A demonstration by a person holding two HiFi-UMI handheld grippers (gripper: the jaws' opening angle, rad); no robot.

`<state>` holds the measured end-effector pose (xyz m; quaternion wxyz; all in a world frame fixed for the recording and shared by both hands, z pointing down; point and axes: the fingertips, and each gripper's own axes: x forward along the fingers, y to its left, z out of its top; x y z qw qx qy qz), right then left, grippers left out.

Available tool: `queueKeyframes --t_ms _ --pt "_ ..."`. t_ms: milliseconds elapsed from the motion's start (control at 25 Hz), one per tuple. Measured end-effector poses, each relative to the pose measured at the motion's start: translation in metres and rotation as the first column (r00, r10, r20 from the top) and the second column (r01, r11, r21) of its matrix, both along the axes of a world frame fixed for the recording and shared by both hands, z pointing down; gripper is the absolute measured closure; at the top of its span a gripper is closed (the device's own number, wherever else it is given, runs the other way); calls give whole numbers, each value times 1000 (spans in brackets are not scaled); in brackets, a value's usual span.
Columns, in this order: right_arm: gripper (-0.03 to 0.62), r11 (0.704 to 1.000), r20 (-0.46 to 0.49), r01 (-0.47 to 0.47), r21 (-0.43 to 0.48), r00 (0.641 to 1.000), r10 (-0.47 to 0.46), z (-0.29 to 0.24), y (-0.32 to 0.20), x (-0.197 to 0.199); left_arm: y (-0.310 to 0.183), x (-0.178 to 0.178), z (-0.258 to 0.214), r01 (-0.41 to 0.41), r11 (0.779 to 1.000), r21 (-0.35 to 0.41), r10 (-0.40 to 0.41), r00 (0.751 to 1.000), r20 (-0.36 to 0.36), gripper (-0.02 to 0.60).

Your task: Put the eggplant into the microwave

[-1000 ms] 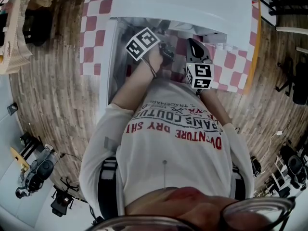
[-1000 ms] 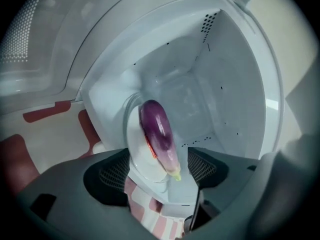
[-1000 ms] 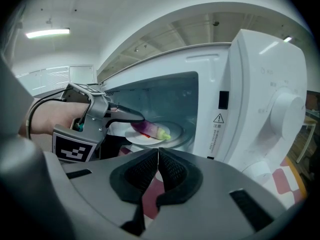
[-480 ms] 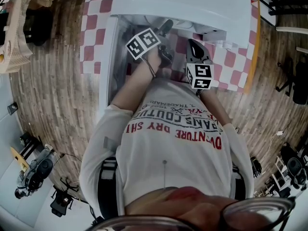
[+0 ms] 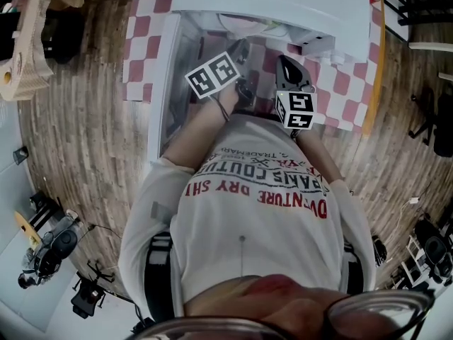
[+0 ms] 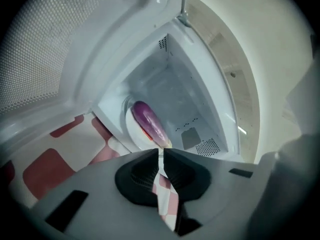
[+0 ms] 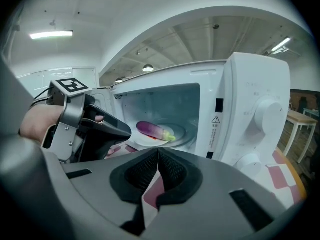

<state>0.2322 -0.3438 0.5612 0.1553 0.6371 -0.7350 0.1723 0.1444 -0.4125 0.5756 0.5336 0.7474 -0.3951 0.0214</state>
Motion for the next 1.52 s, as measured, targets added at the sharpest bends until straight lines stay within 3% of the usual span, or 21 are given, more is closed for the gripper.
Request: queueKeyframes --t_ms 200,320,400,480,560,600,680,1000,1520 --pt "568 999 -18 -2 50 1000 3 -19 2 -2 14 -4 -25 -24 997 74 29 998 -61 548" --pt "568 995 -32 -3 97 999 7 -37 -1 -5 21 -5 -45 -97 970 221 95 995 22 549" --pt "568 991 -35 -3 130 999 7 -51 -3 -7 25 -3 -63 -175 915 364 134 982 135 549" --pt "568 987 -38 -3 164 999 9 -62 -4 -8 28 0 -81 -236 840 489 131 962 238 549" --pt "568 982 -43 -9 188 999 17 -70 -5 -8 29 0 -98 -263 769 582 101 950 296 549" --pt "568 981 -45 -14 196 999 23 -72 -5 -8 29 0 -103 -274 741 613 90 945 313 549" --pt "568 979 -45 -25 204 998 35 -75 -5 -8 31 1 -109 -299 709 639 89 937 339 548" --pt "568 978 -60 18 207 998 -6 -79 -9 -19 29 0 -114 -337 670 661 91 921 378 548" --pt "568 983 -56 47 176 998 -37 -74 -9 -19 27 5 -110 -340 689 639 97 918 384 548"
